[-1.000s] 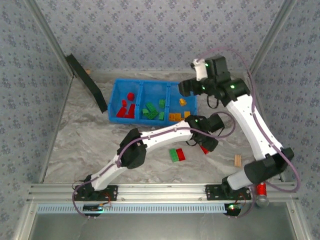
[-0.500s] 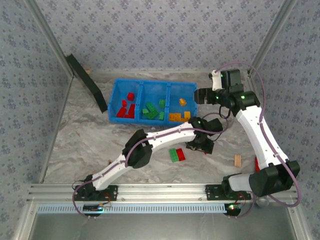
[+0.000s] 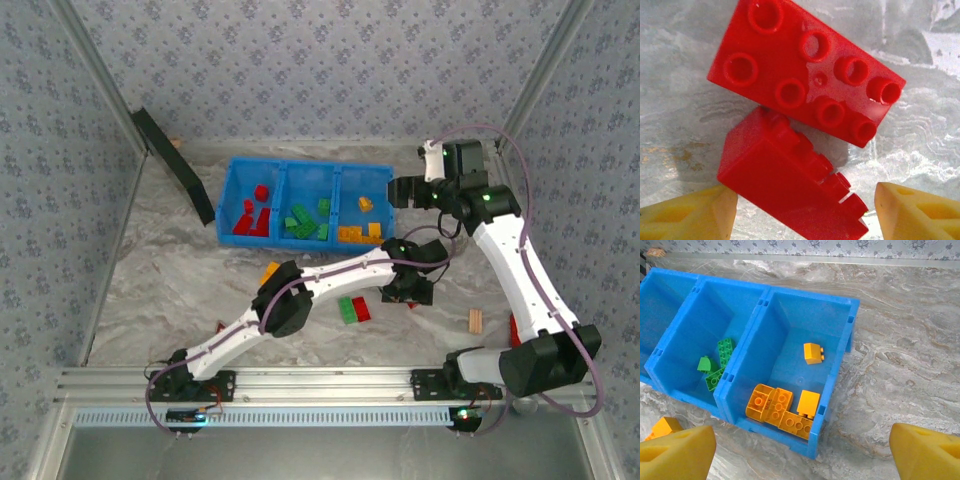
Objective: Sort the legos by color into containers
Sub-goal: Pick up the lego from the top-right of the table, then place the lego on the lego.
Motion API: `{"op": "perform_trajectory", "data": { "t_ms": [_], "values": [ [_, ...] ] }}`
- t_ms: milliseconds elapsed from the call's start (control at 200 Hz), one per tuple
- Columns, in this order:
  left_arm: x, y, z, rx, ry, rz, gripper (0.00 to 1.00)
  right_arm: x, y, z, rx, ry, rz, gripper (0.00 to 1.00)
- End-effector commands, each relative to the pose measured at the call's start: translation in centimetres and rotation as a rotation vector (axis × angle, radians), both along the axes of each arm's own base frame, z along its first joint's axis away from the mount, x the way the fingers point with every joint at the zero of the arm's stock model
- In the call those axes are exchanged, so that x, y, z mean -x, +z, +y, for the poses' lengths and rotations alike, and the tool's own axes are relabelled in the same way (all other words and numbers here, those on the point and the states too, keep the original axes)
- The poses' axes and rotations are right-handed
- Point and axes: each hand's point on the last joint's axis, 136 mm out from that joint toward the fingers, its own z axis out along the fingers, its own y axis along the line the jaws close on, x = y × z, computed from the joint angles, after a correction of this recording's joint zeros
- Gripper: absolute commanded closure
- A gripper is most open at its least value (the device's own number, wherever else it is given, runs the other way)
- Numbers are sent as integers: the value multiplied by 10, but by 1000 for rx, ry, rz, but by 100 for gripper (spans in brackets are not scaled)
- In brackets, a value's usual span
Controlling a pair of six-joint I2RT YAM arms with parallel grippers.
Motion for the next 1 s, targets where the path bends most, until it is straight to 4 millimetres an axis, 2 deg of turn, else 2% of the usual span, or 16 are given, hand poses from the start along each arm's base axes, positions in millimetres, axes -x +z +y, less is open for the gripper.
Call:
{"op": "perform_trajectory", "data": {
  "t_ms": [0, 170, 270, 355, 510, 590, 740, 790, 805, 880, 939, 994],
  "values": [
    [-10, -3, 6, -39, 41, -33, 32, 5, 11, 0, -28, -3, -32, 9],
    [-11, -11, 20, -102, 45, -31, 47, 5, 10, -1, -27, -7, -29, 9],
    [-11, -12, 31, -134, 35, -25, 61, 6, 10, -3, -19, -13, -29, 9],
    [-12, -9, 38, -134, 28, -19, 74, 7, 12, -7, -9, -25, -40, 9],
    [-19, 7, 52, -146, -3, -52, 85, 15, 12, -17, 8, -55, -39, 9],
    [-27, 28, 59, -141, -34, -98, 88, 24, 11, -20, 9, -66, -37, 9],
    [-44, 90, 85, -112, -80, -221, 91, 50, 3, -28, -12, -107, -28, 9],
    [-53, 114, 100, -113, -80, -279, 91, 61, 3, -30, -36, -119, -31, 9],
    [-56, 119, 105, -116, -78, -294, 91, 66, -8, -30, -39, -122, -9, 9],
    [-70, 156, 134, -104, -49, -373, 91, 86, -20, -23, -108, -104, 19, 9],
    [-81, 174, 160, -94, -13, -407, 91, 100, -36, -16, -163, -109, 66, 14],
    [-93, 187, 184, -84, 30, -430, 91, 112, -53, -2, -205, -67, 126, 17]
  ]
}}
